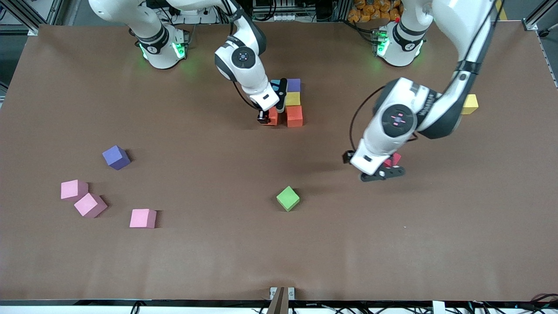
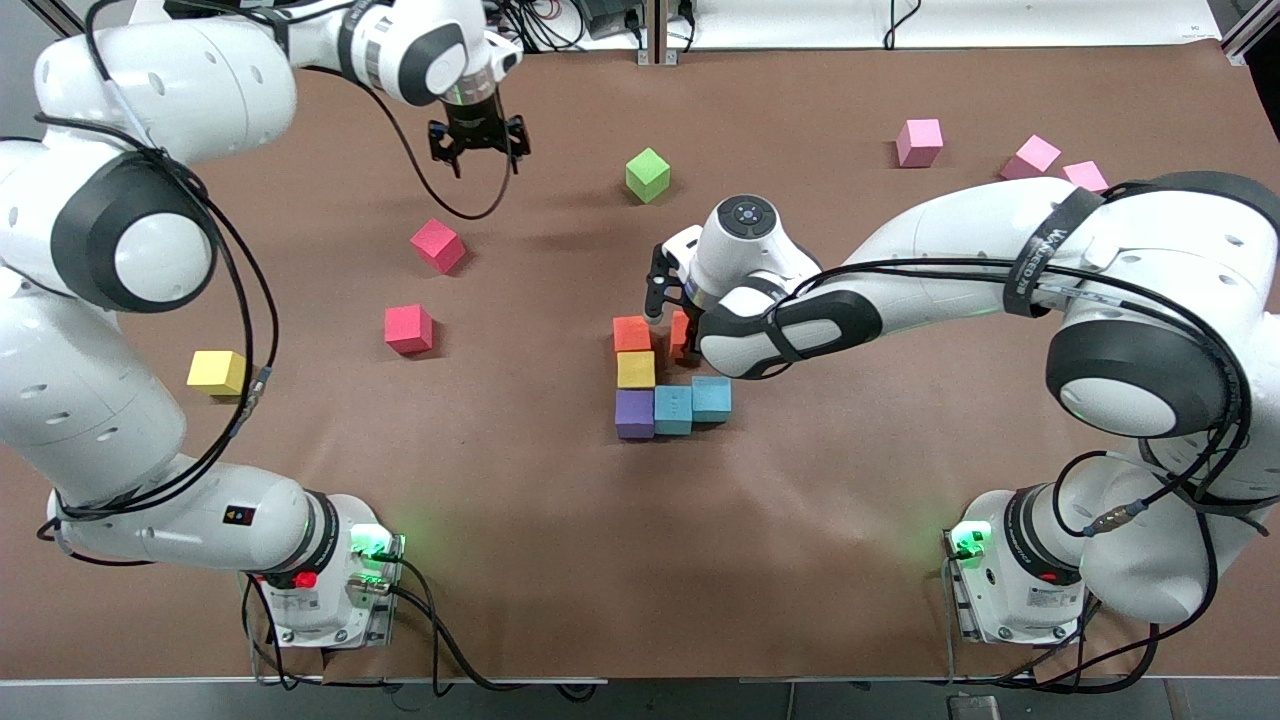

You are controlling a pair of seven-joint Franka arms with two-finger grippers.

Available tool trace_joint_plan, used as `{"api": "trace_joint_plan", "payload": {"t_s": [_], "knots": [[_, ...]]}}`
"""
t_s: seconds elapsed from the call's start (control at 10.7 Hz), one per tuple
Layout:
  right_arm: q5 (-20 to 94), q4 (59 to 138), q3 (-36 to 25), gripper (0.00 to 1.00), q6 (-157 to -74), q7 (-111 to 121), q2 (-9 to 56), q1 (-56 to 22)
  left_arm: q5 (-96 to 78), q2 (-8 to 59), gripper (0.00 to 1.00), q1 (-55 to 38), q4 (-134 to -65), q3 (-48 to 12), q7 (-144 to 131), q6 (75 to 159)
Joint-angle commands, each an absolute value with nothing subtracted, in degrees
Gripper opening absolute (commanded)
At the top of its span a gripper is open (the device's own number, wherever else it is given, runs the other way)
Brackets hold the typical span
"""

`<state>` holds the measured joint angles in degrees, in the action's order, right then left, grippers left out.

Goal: Form number 2 with 11 blocks
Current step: 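Place the orange cube below the other orange while the left gripper reaches pink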

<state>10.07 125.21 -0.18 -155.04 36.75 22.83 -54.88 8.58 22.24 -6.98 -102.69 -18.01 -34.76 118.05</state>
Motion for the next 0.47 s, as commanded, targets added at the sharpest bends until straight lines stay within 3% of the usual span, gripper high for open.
{"api": "trace_joint_plan", "payload": {"t_s": [0.0, 0.38], "knots": [[8.4, 121.3, -2.8, 0.15, -154.9, 36.7, 26.4, -57.4, 10.1, 21.3, 1.0, -4.8, -103.4, -18.1, -29.3, 117.1], [8.4, 119.3, -3.2, 0.15, -154.9, 36.3, 28.3, -58.1, 12.4, 22.0, 1.0, -0.2, -103.4, -18.1, -19.0, 117.2]]}}
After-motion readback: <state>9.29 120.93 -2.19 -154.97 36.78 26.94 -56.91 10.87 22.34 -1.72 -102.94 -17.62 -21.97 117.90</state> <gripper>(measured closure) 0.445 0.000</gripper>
